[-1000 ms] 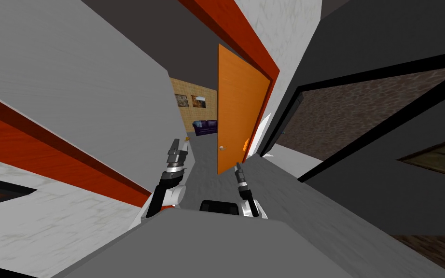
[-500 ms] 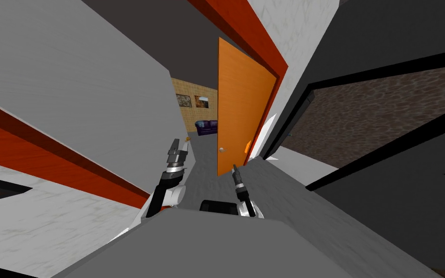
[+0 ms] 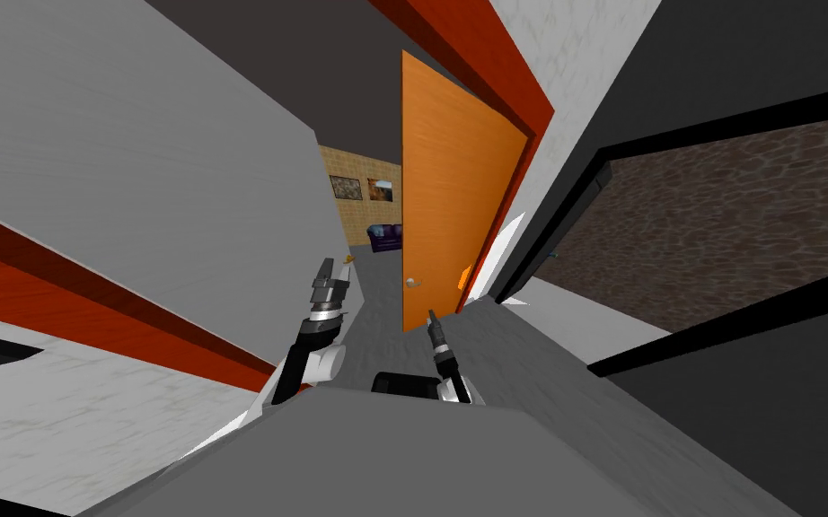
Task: Push the door open
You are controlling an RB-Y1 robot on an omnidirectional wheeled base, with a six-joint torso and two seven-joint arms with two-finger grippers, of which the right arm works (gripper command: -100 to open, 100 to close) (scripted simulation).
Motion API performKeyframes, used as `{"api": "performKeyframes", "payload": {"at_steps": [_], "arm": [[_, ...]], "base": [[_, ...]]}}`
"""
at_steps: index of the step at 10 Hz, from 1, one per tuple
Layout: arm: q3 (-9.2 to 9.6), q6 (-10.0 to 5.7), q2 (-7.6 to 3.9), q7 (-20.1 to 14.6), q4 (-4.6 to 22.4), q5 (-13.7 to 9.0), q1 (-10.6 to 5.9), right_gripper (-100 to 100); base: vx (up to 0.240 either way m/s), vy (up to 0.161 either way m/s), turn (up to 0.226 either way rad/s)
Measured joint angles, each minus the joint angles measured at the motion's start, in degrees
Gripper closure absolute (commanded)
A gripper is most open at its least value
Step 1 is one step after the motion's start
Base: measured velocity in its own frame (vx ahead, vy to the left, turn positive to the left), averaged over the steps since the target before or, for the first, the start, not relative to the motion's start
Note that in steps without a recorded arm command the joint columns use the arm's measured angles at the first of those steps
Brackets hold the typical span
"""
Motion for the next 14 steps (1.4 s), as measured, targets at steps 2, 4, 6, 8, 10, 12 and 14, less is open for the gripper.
{"api": "performKeyframes", "payload": {"at_steps": [2,4,6,8,10,12,14], "arm": [[0.57,-0.50,0.55,-0.1,2.7,0.2,-0.82,-100],[1.34,-0.71,1.11,-0.2,5.0,0.5,-1.55,-100],[2.18,-0.79,1.86,-0.4,7.5,0.9,-2.34,-100],[2.90,-0.93,2.63,-0.4,9.4,1.2,-2.80,-100],[3.46,-1.38,3.54,-0.4,11.7,1.4,-3.39,-100],[3.43,-1.48,3.16,-0.2,11.8,1.4,-3.32,-100],[3.11,-1.75,2.00,-0.4,12.3,1.3,-3.69,-100]], "base": [[0.108,-0.092,0.117],[0.134,-0.108,0.097],[0.134,-0.137,0.100],[0.085,-0.103,0.059],[0.083,-0.062,0.047],[0.154,0.062,0.030],[0.201,0.092,0.019]]}}
